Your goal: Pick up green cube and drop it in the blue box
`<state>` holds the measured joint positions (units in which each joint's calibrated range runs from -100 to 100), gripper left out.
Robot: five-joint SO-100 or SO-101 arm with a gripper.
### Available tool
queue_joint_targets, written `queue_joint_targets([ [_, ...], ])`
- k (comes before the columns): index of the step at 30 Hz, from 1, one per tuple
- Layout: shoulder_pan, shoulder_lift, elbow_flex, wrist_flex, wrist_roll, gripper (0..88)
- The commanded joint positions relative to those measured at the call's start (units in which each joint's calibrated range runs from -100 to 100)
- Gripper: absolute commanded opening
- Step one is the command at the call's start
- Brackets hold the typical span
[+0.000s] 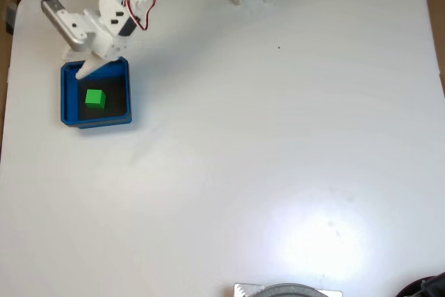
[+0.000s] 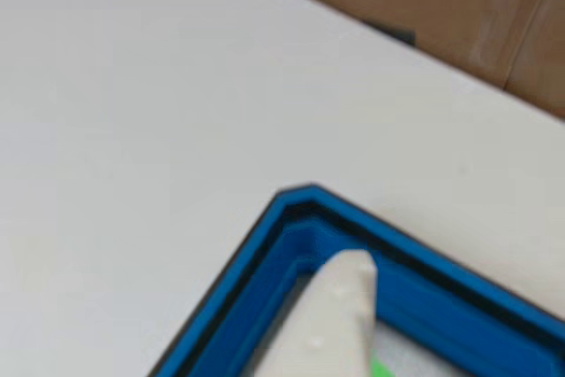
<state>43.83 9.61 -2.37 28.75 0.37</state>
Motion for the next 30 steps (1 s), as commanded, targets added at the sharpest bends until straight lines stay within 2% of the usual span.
queue_joint_targets([
  [1, 0.1, -12.6, 1.6, -1.4, 0.0, 24.6],
  [14, -0.6, -40.7, 27.6, -1.4, 0.0, 24.1],
  [30, -7.0, -73.1, 67.6, -1.4, 0.0, 23.9],
])
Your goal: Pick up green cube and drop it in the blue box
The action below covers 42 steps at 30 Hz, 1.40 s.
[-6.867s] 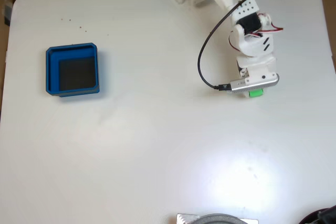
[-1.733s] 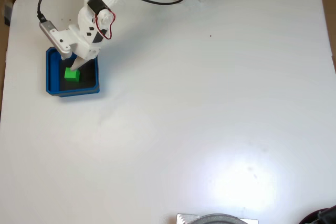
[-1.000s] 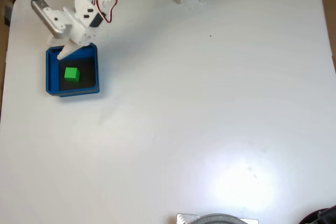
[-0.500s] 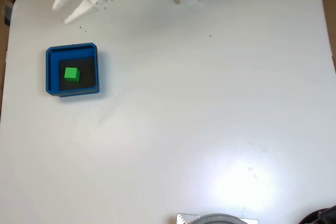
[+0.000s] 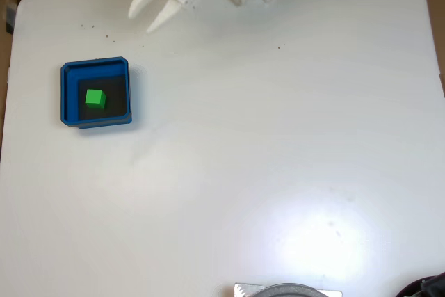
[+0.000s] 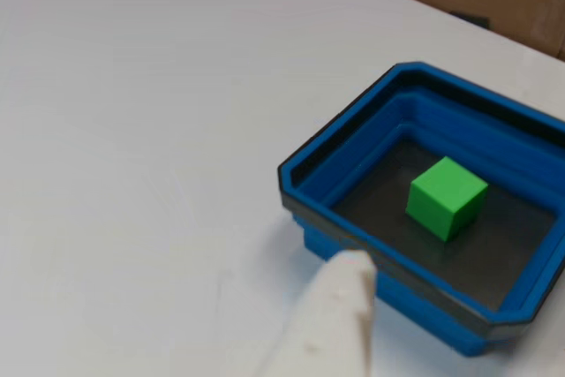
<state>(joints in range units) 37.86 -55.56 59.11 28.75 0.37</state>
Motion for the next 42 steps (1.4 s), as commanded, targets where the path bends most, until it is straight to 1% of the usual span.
queue_joint_targets([
  [1, -1.2, -9.7, 8.5, -1.4, 0.0, 23.9],
  [9, -1.2, -24.0, 24.7, -1.5, 0.0, 23.9],
  [20, -1.2, -41.4, 39.9, -1.5, 0.0, 23.9],
  [23, -1.2, -43.6, 40.8, -1.4, 0.0, 23.9],
  [38, -1.5, -43.6, 40.5, -1.7, 0.3, 23.9],
  [39, -2.7, -43.7, 40.5, -2.0, 0.4, 23.9],
  [42, -9.9, -43.6, 40.2, -1.8, 0.4, 23.9],
])
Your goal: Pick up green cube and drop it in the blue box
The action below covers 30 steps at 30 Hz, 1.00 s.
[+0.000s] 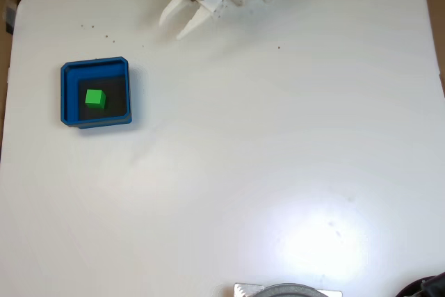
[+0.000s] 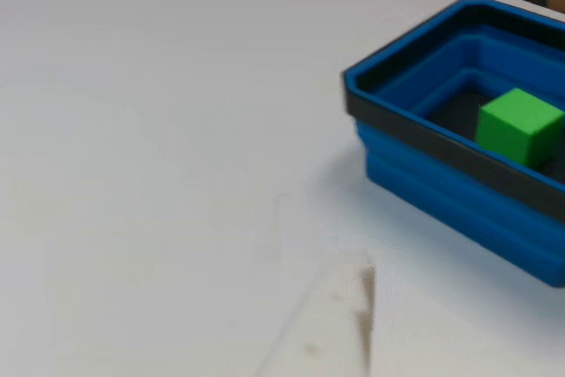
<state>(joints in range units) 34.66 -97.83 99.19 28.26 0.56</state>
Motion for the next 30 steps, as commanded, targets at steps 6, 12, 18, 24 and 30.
queue_joint_targets([
  [6, -18.3, -1.3, 0.0, -1.4, 0.2, 23.9],
  [12, -28.0, -1.3, 0.0, -1.4, 0.2, 23.9],
  [18, -37.5, -1.3, 0.0, -1.3, 0.2, 23.9],
  [24, -42.4, -1.3, 0.1, -1.3, 0.2, 22.9],
  [30, -42.1, -1.3, 0.2, -1.1, 0.3, 17.7],
])
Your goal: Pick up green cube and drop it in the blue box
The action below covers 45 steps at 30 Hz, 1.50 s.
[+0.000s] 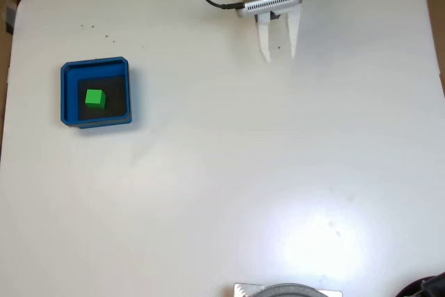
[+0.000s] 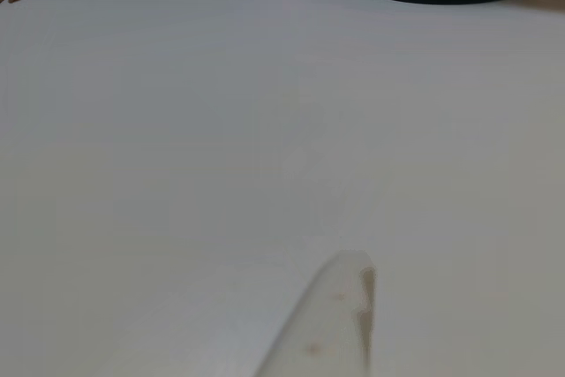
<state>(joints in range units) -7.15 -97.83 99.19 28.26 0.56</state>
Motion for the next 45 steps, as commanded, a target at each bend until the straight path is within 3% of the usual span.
queue_joint_targets([
  [1, -0.2, -1.3, 0.2, -1.1, 0.3, 16.3],
  [8, -0.1, -1.3, 0.2, -1.0, 0.3, 7.7],
  [18, 0.0, -1.3, 0.0, -1.0, 0.3, 2.3],
  [45, -0.1, -1.2, 0.3, -1.0, 0.0, 2.3],
])
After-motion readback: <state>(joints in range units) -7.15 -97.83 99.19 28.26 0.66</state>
